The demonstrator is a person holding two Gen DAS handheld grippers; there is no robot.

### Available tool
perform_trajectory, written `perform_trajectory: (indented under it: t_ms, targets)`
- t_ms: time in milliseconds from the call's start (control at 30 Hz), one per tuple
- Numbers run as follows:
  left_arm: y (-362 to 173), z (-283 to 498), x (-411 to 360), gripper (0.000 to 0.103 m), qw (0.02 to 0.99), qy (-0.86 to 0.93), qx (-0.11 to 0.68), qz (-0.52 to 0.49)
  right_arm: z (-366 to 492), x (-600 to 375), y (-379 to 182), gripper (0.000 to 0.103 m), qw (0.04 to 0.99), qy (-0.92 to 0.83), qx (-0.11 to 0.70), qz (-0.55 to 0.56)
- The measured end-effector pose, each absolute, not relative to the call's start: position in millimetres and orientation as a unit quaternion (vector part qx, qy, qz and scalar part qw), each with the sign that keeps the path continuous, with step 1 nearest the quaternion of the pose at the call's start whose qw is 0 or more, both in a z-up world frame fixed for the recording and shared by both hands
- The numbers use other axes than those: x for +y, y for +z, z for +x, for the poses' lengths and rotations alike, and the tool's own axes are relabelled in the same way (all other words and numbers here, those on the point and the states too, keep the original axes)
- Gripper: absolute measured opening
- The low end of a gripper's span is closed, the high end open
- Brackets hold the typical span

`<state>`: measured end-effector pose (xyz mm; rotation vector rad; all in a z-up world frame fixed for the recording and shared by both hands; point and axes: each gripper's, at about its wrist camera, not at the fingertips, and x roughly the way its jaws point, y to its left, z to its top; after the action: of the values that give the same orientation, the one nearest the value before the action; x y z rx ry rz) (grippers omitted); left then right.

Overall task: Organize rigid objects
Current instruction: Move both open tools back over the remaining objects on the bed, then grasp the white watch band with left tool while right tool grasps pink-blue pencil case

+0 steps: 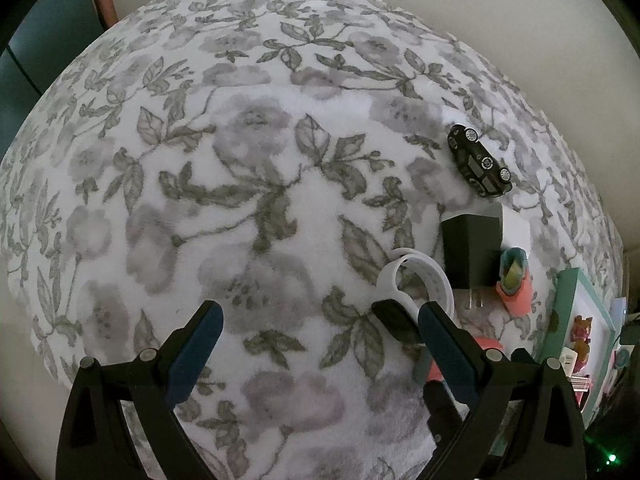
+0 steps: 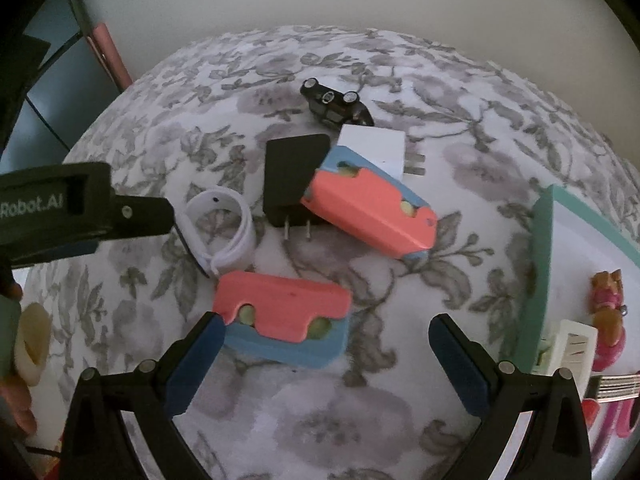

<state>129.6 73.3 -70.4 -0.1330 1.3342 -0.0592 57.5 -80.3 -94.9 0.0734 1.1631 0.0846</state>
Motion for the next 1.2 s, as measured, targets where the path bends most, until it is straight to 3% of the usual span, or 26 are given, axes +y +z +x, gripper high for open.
perform_trajectory:
  t_ms: [500, 800, 1200]
  targets:
    - [-73.1, 132.1, 68.1, 0.098, 0.783, -0.029, 0.619, -0.053, 58.8, -72.0, -103.6, 0.103, 0.831, 0.022, 0.556, 0.001]
    - [-74.2, 133.1, 50.5, 0.098, 0.783, -0.058, 0.618, -0.042, 58.9, -85.5, -102.4, 0.089, 0.832, 0.012, 0.555, -0.005]
    - [-83.9, 132.3, 21.3, 0.098, 0.780, -0.092, 0.618, -0.022, 56.1, -105.5, -101.6, 0.087, 0.831, 0.003, 0.556, 0.003]
